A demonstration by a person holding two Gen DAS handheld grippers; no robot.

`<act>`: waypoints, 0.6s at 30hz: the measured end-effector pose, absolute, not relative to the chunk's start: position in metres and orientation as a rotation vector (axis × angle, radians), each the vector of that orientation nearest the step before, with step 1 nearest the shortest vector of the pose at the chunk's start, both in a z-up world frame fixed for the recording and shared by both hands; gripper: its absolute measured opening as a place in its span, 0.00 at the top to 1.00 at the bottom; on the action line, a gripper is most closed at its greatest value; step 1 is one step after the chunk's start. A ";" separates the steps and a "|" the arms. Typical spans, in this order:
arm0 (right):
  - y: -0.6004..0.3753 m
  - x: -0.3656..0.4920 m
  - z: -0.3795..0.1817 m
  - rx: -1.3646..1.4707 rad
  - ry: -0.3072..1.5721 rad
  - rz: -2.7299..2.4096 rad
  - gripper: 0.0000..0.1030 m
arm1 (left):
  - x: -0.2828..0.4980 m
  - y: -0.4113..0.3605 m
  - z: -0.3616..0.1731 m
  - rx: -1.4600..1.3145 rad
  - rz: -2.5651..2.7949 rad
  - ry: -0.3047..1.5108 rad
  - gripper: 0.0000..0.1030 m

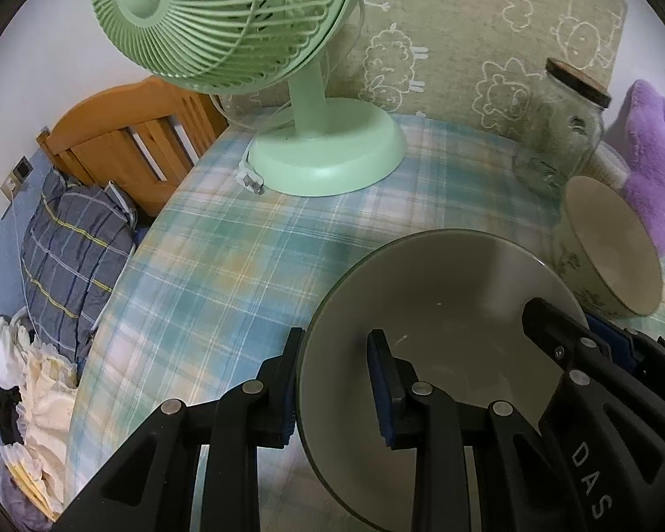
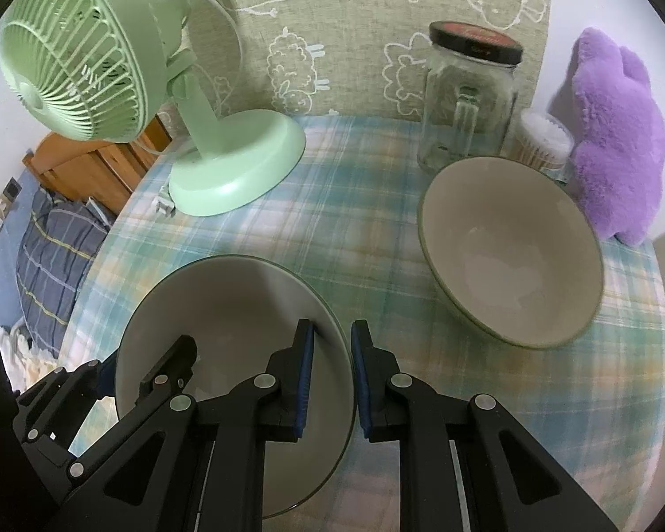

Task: Organize plates and bowls
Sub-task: 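Grasp the rim of the white bowl with both tools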

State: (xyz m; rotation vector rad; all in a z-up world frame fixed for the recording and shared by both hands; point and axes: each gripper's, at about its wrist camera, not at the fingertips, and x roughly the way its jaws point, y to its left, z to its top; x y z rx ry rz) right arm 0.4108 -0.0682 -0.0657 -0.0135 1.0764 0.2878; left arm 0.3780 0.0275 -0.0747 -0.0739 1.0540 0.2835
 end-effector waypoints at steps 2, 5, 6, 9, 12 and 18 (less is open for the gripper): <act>-0.071 0.405 -0.061 -0.011 1.073 0.283 0.80 | 0.372 0.025 -0.070 -0.072 0.280 1.049 0.74; -0.075 0.395 -0.052 -0.009 1.065 0.275 0.80 | 0.362 0.022 -0.061 -0.075 0.270 1.041 0.74; -0.076 0.390 -0.048 -0.008 1.061 0.270 0.80 | 0.358 0.021 -0.058 -0.076 0.266 1.040 0.74; -0.080 0.377 -0.037 -0.004 1.054 0.258 0.80 | 0.343 0.018 -0.047 -0.070 0.252 1.033 0.74; -0.085 0.361 -0.026 0.003 1.048 0.243 0.80 | 0.329 0.015 -0.036 -0.065 0.232 1.025 0.74; -0.092 0.325 -0.002 0.004 1.035 0.199 0.80 | 0.299 0.008 -0.016 -0.058 0.185 1.015 0.74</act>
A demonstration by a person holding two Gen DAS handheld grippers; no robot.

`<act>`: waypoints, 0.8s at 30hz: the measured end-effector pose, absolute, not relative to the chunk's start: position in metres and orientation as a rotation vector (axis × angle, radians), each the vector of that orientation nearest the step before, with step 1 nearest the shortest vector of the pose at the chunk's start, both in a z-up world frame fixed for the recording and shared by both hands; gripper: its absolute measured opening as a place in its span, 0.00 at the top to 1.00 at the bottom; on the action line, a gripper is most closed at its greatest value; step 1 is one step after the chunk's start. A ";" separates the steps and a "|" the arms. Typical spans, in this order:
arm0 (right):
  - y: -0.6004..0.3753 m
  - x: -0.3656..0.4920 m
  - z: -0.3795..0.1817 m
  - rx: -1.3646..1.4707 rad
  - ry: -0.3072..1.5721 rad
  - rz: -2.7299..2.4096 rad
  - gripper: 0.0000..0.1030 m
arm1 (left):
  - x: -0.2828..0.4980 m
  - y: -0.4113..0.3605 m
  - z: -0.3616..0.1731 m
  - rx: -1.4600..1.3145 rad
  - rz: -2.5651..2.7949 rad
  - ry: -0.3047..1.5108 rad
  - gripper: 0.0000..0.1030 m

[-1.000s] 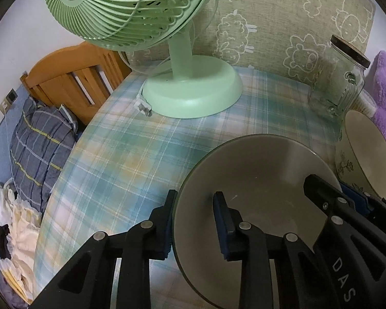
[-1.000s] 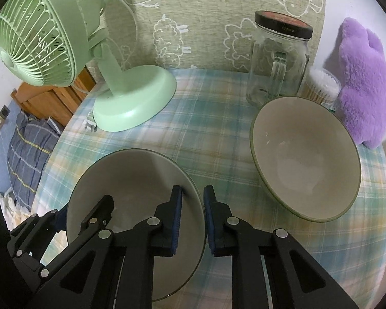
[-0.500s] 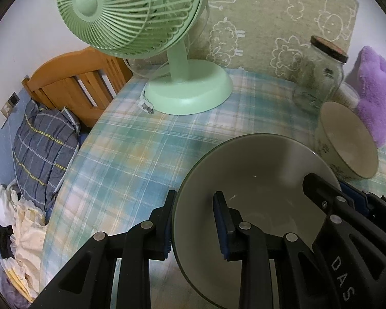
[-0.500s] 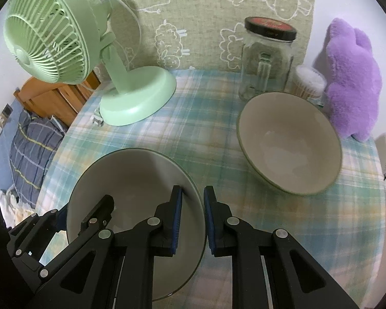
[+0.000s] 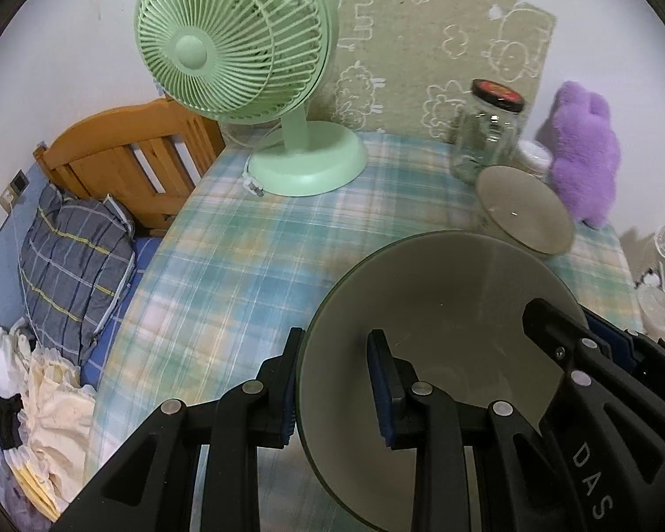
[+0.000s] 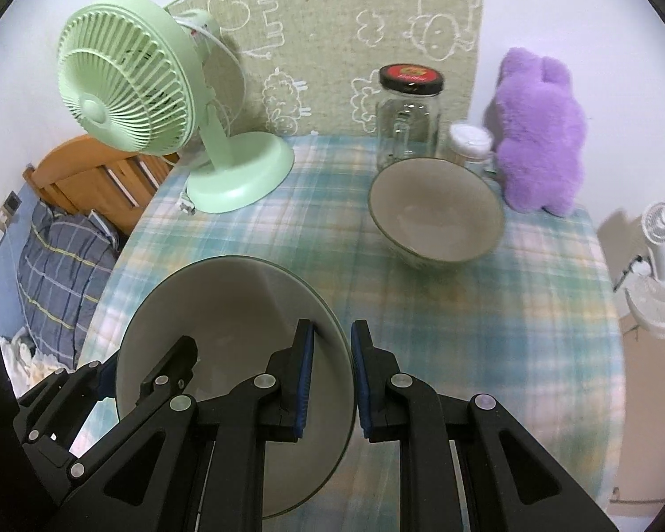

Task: Organize plates and bowls
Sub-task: 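Grasp the rim of the white bowl with both tools, then lift the gripped bowl and carry it toward the plate stack with both tools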

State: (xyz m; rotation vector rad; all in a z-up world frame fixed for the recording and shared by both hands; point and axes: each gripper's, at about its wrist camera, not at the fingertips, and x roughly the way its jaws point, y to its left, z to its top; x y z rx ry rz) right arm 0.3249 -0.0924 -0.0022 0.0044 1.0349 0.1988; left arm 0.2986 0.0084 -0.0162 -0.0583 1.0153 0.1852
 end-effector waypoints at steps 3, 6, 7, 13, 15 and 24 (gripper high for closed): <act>-0.098 0.308 0.008 0.014 1.028 0.174 0.80 | 0.285 0.003 -0.006 -0.040 0.155 1.004 0.74; -0.103 0.290 0.018 0.025 1.018 0.147 0.80 | 0.272 -0.002 0.004 -0.031 0.130 0.992 0.74; -0.105 0.283 0.022 0.028 1.014 0.136 0.80 | 0.267 -0.003 0.007 -0.030 0.121 0.989 0.74; -0.114 0.251 0.039 0.040 0.995 0.090 0.80 | 0.238 -0.011 0.021 -0.014 0.073 0.964 0.74; -0.116 0.239 0.044 0.046 0.988 0.073 0.80 | 0.229 -0.013 0.025 -0.011 0.058 0.959 0.74; -0.126 0.191 0.047 0.064 0.981 0.024 0.80 | 0.191 -0.021 0.022 0.018 0.004 0.964 0.74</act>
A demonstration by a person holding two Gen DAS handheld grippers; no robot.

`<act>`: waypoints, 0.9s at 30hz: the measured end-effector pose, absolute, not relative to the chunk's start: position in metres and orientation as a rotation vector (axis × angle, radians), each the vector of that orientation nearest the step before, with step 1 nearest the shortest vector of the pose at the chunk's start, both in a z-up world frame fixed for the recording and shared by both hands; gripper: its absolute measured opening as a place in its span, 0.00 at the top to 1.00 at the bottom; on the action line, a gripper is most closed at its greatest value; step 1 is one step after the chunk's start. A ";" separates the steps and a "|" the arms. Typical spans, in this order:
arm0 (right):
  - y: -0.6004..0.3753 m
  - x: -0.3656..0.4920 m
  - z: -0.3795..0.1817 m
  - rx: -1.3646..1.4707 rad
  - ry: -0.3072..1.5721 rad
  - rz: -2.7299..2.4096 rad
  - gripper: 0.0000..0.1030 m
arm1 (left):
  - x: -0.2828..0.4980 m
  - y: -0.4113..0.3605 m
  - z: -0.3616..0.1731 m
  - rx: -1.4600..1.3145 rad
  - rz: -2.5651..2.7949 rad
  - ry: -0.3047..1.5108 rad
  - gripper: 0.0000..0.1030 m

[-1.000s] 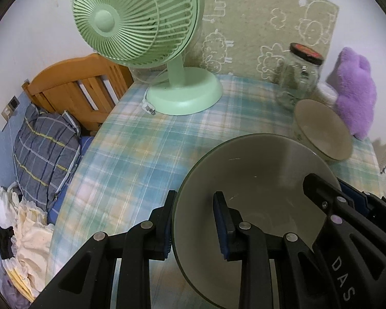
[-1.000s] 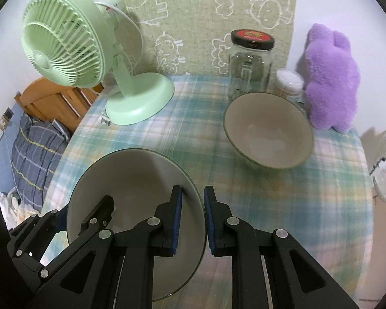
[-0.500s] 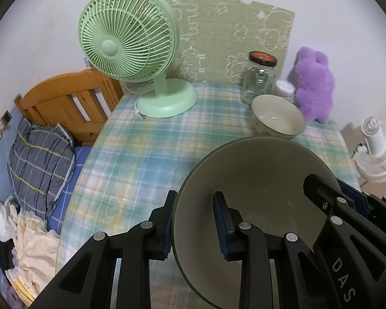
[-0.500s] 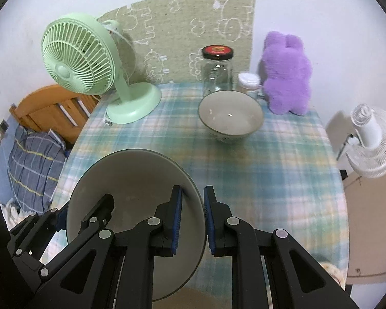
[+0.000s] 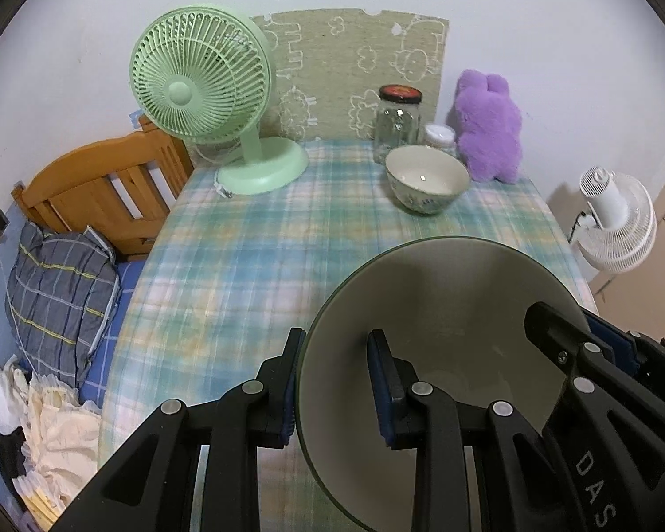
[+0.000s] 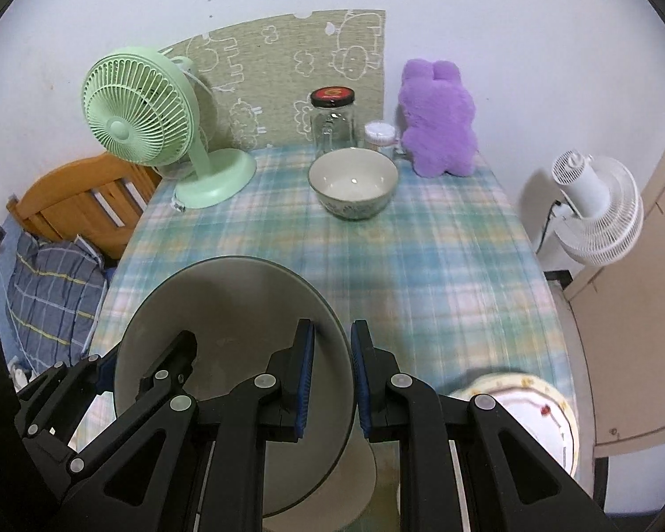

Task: Organize plates and bowls
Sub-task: 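Lift the gripped bowl and carry it toward the plate stack with both tools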

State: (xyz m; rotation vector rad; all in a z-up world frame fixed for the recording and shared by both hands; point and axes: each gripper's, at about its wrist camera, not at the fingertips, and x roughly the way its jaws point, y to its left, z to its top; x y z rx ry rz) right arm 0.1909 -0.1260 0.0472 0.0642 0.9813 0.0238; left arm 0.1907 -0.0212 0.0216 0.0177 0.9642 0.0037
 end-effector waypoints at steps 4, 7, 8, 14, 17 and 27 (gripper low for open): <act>-0.129 0.174 0.040 0.066 0.996 0.007 0.80 | 0.176 -0.023 0.012 0.017 -0.017 0.982 0.74; -0.130 0.162 0.033 0.057 1.006 -0.004 0.80 | 0.167 -0.026 0.004 0.028 -0.029 0.998 0.74; -0.130 0.159 0.030 0.054 1.012 -0.005 0.80 | 0.165 -0.027 0.001 0.031 -0.033 1.003 0.74; -0.133 0.146 0.009 0.059 1.062 -0.022 0.80 | 0.155 -0.029 -0.020 0.041 -0.052 1.048 0.74; -0.133 0.143 0.000 0.056 1.087 -0.026 0.80 | 0.152 -0.030 -0.028 0.046 -0.060 1.068 0.74; -0.134 0.148 -0.023 0.048 1.154 -0.027 0.80 | 0.155 -0.032 -0.050 0.053 -0.060 1.127 0.74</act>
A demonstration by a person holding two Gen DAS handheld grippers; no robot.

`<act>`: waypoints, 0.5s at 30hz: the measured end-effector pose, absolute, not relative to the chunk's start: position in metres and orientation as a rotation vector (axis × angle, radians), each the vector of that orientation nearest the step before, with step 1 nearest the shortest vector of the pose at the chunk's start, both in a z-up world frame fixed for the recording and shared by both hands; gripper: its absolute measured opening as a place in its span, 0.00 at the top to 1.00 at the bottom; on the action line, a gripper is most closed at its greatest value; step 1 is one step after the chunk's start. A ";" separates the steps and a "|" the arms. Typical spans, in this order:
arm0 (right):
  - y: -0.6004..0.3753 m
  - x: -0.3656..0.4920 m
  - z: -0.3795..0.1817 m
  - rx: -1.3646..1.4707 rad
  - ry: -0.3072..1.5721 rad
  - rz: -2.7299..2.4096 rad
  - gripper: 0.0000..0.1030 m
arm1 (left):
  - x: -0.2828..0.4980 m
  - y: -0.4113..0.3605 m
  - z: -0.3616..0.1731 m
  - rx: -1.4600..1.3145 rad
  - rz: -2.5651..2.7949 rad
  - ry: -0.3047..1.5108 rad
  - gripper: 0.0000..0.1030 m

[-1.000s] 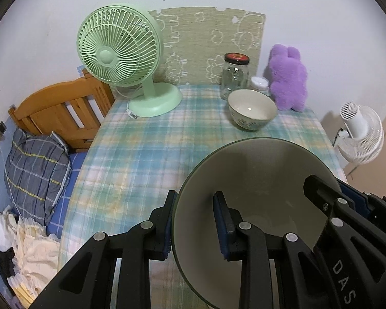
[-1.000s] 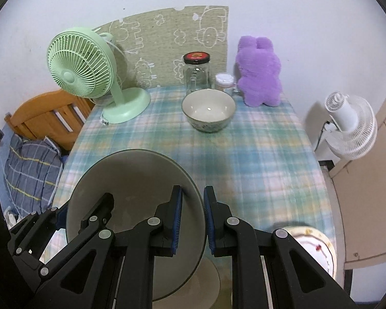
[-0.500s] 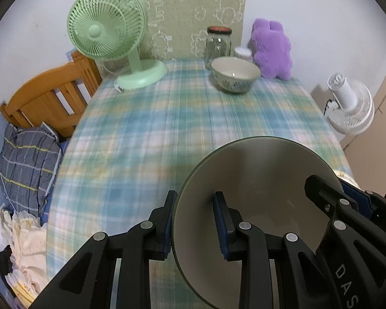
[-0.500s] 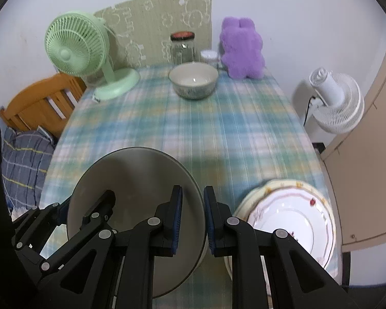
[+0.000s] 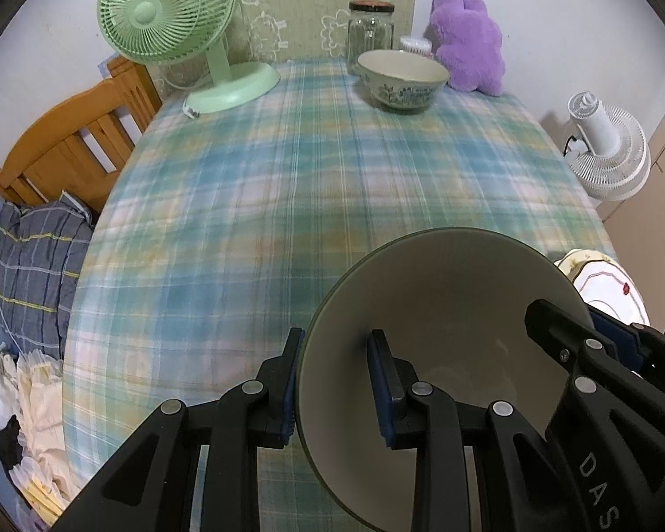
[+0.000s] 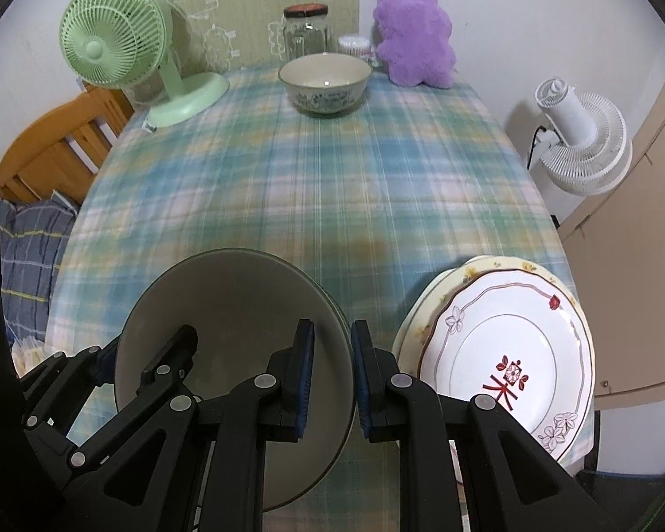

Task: Organize plates and bowls
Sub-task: 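Lift the gripped bowl and carry it toward the plate stack with both tools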

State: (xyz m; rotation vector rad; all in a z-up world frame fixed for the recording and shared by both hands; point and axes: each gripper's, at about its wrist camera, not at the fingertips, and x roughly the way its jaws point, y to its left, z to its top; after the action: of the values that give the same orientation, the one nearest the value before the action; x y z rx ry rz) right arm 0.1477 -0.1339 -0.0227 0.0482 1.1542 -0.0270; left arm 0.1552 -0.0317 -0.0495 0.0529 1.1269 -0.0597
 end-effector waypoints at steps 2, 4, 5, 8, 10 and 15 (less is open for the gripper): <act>-0.134 0.150 -0.027 0.049 1.165 -0.026 0.80 | 0.157 -0.032 -0.053 0.053 -0.060 1.137 0.74; -0.135 0.152 -0.031 0.050 1.175 -0.027 0.80 | 0.160 -0.032 -0.056 0.053 -0.060 1.145 0.74; -0.135 0.153 -0.032 0.051 1.178 -0.027 0.80 | 0.161 -0.033 -0.058 0.054 -0.059 1.149 0.74; -0.137 0.156 -0.038 0.059 1.197 -0.029 0.80 | 0.163 -0.035 -0.063 0.060 -0.057 1.162 0.74; -0.138 0.157 -0.042 0.066 1.213 -0.029 0.80 | 0.164 -0.035 -0.067 0.061 -0.057 1.173 0.74; -0.139 0.160 -0.047 0.060 1.215 -0.034 0.80 | 0.167 -0.036 -0.073 0.052 -0.061 1.182 0.74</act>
State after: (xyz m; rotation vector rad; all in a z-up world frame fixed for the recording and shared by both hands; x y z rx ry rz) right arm 0.1596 -0.1389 -0.0468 0.0602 1.2155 -0.0345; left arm 0.1673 -0.0359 -0.0726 0.0520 1.1819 -0.0607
